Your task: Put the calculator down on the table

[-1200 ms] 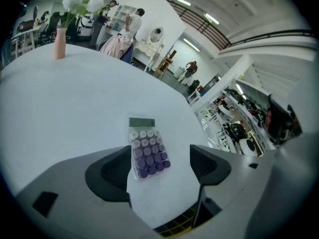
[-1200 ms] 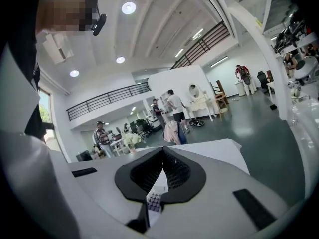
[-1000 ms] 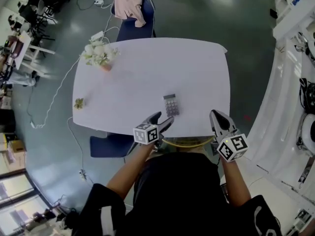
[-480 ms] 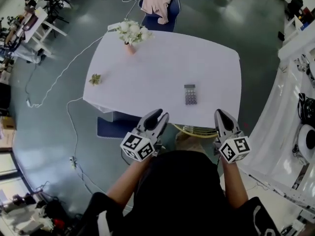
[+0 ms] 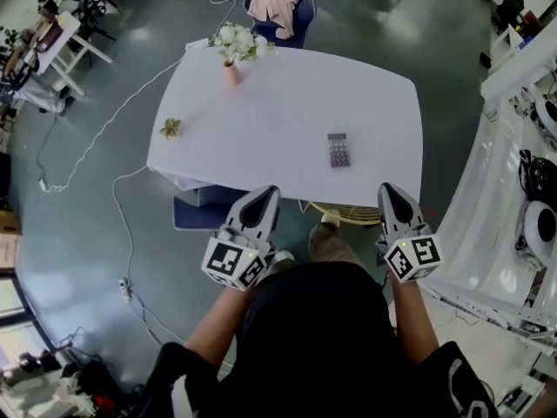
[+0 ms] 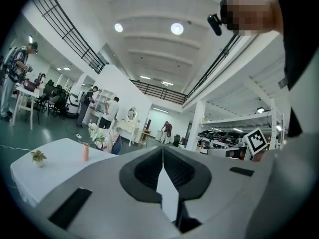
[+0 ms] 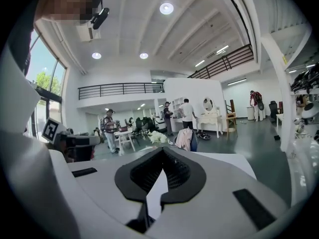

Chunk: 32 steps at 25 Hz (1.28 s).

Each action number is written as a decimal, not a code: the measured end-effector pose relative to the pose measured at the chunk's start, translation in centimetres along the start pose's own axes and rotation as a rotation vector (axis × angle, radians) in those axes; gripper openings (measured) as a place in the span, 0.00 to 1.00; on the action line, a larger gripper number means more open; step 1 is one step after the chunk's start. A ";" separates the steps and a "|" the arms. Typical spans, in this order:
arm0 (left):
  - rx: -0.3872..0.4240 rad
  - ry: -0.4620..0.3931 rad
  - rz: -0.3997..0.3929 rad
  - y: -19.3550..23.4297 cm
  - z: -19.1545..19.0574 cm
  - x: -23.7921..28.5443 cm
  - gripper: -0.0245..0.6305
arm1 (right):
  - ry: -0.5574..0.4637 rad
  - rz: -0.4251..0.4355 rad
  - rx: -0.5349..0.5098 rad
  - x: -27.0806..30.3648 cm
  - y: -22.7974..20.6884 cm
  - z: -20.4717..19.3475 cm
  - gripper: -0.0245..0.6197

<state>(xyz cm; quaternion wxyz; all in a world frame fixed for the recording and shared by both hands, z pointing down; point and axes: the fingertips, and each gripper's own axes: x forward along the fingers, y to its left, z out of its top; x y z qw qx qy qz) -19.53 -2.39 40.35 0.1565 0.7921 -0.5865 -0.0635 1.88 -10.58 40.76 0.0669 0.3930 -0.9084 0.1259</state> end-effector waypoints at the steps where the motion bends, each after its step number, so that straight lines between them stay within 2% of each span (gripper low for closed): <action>1: 0.003 -0.001 0.006 0.0 -0.1 -0.3 0.05 | -0.008 -0.008 -0.001 -0.3 0.3 0.0 0.04; 7: 0.000 0.008 -0.006 -0.7 -0.3 -1.1 0.05 | -0.031 -0.025 -0.049 -1.8 1.1 0.2 0.03; 16: -0.009 -0.004 -0.033 -1.5 -0.2 -1.5 0.05 | -0.035 -0.037 -0.051 -3.1 0.8 0.0 0.04; 27: -0.031 0.008 -0.060 -3.2 -1.4 1.1 0.05 | -0.017 -0.036 -0.070 -3.5 -0.9 0.2 0.03; 32: -0.032 0.000 -0.063 -3.7 -1.1 3.3 0.05 | -0.009 -0.050 -0.035 -3.5 -2.9 0.5 0.04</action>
